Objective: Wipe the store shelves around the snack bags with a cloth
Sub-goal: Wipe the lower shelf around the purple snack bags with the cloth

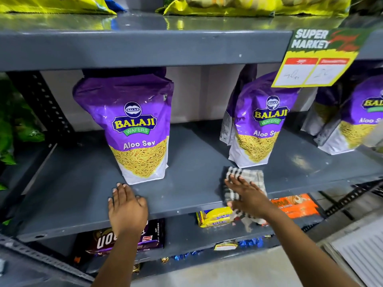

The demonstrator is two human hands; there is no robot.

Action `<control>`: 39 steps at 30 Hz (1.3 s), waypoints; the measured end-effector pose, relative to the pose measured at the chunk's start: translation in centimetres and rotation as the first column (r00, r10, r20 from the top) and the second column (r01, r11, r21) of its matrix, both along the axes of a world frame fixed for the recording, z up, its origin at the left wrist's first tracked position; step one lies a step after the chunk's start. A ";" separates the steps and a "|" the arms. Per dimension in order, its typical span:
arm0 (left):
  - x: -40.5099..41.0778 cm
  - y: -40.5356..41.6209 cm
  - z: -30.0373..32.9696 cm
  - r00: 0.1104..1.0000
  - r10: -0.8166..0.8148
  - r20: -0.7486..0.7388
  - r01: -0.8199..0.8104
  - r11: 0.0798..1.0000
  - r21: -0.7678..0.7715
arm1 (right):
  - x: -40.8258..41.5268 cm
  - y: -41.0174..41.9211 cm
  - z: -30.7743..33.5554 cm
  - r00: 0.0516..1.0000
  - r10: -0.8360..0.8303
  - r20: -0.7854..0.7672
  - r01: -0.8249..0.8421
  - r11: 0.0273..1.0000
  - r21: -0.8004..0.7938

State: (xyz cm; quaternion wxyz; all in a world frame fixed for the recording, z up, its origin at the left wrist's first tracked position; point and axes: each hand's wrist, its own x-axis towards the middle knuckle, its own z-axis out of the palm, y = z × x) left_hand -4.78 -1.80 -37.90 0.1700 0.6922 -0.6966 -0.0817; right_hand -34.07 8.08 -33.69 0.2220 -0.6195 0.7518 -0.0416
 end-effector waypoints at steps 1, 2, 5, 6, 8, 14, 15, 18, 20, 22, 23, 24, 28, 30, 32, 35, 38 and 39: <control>-0.2 0.4 0.0 0.999 0.011 -0.034 -0.011 1.000 -0.017 | -1.1 0.5 0.2 0.999 -0.035 0.008 0.035 0.999 0.013; -0.5 0.8 0.1 0.998 0.020 -0.065 -0.023 0.999 -0.042 | -2.5 1.0 0.3 0.997 -0.076 0.011 0.076 0.997 0.018; -1.8 2.7 0.4 0.994 -0.025 -0.105 0.014 0.994 -0.106 | -6.4 2.6 0.9 0.964 -0.263 0.031 0.263 0.965 0.002; -2.5 3.3 0.4 0.992 -0.078 -0.097 0.065 0.989 -0.129 | -7.3 2.9 1.0 0.940 -0.337 0.059 0.340 0.940 -0.044; -4.6 4.5 0.5 0.973 -0.225 -0.050 0.215 0.963 -0.160 | -6.7 3.1 1.9 0.897 -0.406 0.175 0.432 0.889 -0.150; -13.7 5.1 2.6 0.904 -0.428 -0.004 0.423 0.893 -0.152 | 3.7 1.0 -0.4 0.993 0.107 0.055 -0.096 0.979 -0.179; -15.0 4.9 2.7 0.907 -0.421 -0.013 0.416 0.900 -0.135 | 3.1 0.9 -1.1 0.997 0.058 0.043 -0.049 0.980 -0.191; -18.1 4.4 2.8 0.924 -0.383 -0.005 0.382 0.922 -0.067 | -1.5 1.7 -1.6 0.999 -0.023 0.025 0.028 0.978 -0.207; -20.0 4.3 2.9 0.942 -0.336 -0.015 0.336 0.942 -0.020 | -5.3 2.9 -1.5 0.998 -0.042 0.050 0.053 0.969 -0.240; -21.9 4.4 2.9 0.958 -0.285 -0.023 0.286 0.957 0.039 | -9.8 4.4 -0.9 0.997 -0.069 0.038 0.075 0.972 -0.224; -22.5 4.4 2.9 0.962 -0.272 -0.015 0.273 0.961 0.056 | -11.6 5.0 -0.5 0.991 -0.116 0.065 0.126 0.971 -0.204; -23.2 4.4 2.9 0.968 -0.252 -0.013 0.252 0.965 0.067 | -12.8 5.3 0.0 0.974 -0.178 0.143 0.204 0.960 -0.193; -25.0 3.4 2.3 0.984 -0.129 -0.123 0.139 0.988 0.071 | -10.1 3.8 1.1 0.979 0.058 0.195 0.008 0.947 -0.322; -25.5 3.5 1.5 0.989 -0.095 -0.117 0.105 0.991 0.085 | -8.4 3.8 -0.2 0.970 0.191 0.151 -0.154 0.962 -0.224; -25.8 3.4 0.8 0.994 -0.092 -0.059 0.096 0.993 0.065 | -10.4 4.3 -1.0 0.972 0.197 0.128 -0.165 0.960 -0.227; -26.0 3.6 0.7 0.998 -0.060 -0.019 0.061 0.995 0.073 | -15.5 5.2 -1.5 0.974 0.109 0.197 -0.050 0.958 -0.283; -26.0 3.7 0.7 0.997 -0.074 0.011 0.074 0.996 0.059 | -18.6 6.2 -1.1 0.977 0.027 0.210 0.037 0.954 -0.298; -26.0 3.7 0.8 0.997 -0.072 0.008 0.071 0.996 0.056 | -19.1 6.3 -0.7 0.970 -0.020 0.241 0.088 0.957 -0.277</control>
